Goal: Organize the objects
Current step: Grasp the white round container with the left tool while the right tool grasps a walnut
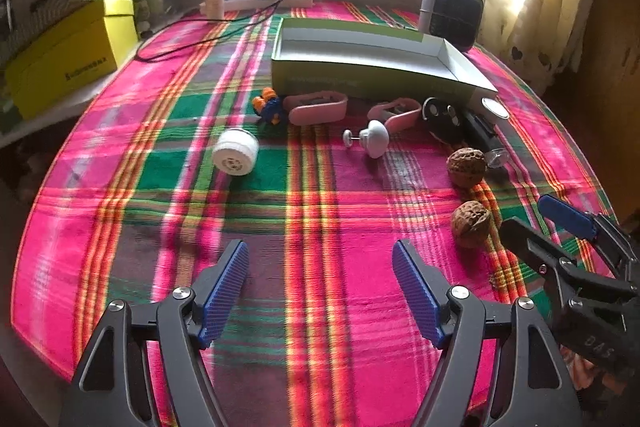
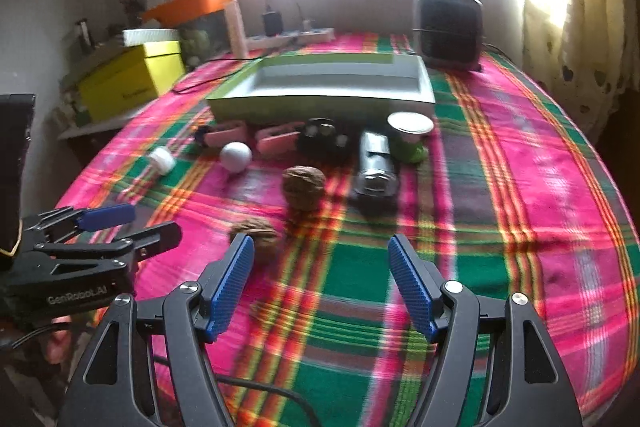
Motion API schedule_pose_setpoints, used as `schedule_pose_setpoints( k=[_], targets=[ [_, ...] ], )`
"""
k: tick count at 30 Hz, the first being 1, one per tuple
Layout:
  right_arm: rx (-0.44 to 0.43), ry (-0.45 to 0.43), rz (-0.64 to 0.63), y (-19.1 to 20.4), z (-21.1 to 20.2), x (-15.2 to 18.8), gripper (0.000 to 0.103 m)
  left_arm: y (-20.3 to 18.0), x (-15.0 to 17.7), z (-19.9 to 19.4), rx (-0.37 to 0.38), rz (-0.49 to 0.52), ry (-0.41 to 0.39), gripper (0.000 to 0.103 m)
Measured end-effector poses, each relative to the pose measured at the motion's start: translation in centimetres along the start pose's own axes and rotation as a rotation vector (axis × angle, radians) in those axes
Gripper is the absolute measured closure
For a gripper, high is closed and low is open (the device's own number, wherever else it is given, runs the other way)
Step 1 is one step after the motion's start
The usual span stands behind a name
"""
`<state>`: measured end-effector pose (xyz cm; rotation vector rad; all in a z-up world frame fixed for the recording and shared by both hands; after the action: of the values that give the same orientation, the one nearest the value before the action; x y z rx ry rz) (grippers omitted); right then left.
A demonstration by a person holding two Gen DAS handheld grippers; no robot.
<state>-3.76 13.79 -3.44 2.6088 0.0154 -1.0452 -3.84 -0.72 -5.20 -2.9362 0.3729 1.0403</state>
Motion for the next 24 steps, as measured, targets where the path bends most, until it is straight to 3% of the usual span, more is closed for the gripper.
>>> schedule_pose_setpoints(
  k=[10,24],
  targets=[
    [-0.045,0.069,-0.084,2.6,2.0,0.6,0.048,2.6,-0.4,-0.4,-0.004,-0.037,-0.052,0.031],
    [-0.027,0.096,-0.120,2.8,2.7,0.8,0.070,6.3,-1.5,1.6,-0.061,-0.079,-0.058,0.037]
  ],
)
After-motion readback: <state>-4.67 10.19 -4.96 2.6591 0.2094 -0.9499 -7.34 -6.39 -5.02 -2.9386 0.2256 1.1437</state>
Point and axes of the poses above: each gripper's, at about its wrist camera, not at the fingertips, and z roughly the way its jaws point, y to its left, x to its underside, the point moved 8 cm from there along z, roughly the way its jaws point, and after that the axes turned 15 degrees about z, right-handed, at the moved point
